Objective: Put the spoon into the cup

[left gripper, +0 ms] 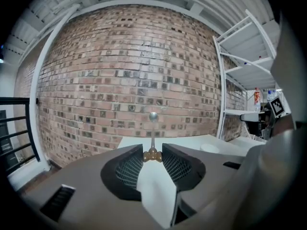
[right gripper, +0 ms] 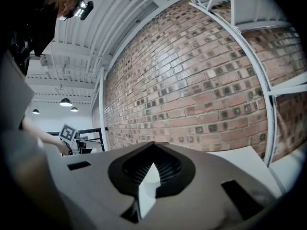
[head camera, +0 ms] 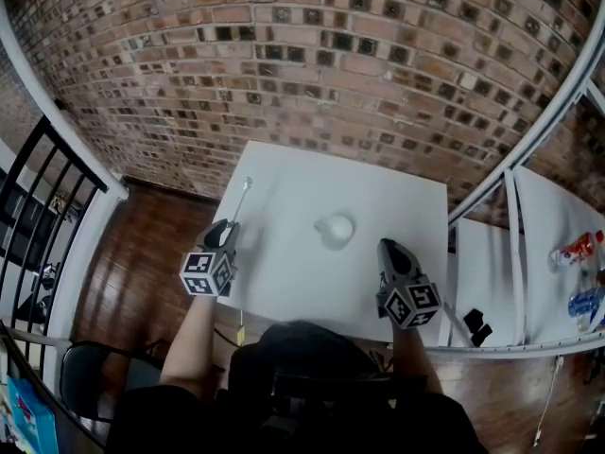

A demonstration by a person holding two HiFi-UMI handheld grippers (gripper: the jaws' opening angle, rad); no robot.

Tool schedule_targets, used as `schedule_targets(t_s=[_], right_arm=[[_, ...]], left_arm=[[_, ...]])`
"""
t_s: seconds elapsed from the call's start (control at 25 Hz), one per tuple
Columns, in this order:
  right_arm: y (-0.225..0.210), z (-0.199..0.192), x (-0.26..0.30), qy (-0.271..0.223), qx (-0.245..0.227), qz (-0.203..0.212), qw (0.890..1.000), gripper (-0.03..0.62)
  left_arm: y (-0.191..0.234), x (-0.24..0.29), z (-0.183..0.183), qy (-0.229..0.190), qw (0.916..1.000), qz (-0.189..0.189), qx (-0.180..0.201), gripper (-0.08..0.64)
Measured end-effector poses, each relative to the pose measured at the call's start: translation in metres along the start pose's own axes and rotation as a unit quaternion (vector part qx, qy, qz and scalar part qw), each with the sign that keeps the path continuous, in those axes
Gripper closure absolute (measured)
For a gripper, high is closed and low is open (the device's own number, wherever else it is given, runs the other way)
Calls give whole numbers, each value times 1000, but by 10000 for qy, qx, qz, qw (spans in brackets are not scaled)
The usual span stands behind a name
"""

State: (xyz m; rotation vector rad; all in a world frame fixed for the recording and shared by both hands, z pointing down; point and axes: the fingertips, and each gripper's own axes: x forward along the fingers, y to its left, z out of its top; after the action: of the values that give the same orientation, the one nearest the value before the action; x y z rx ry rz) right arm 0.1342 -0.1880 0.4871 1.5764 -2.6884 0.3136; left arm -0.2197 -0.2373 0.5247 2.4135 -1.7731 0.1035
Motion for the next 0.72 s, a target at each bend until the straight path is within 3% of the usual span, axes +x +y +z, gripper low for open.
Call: schedule_targets(t_s=[0.48,0.72], right_arm=[[-17,5,-25,-48,-19,-259,9997,588],[-28,5,-39,-55,-15,-428,9991,588]], left_arm=[[-64,18,20,-222,9950,-970,112,433],[-118,37,13,66,9865,-1596,357,433]])
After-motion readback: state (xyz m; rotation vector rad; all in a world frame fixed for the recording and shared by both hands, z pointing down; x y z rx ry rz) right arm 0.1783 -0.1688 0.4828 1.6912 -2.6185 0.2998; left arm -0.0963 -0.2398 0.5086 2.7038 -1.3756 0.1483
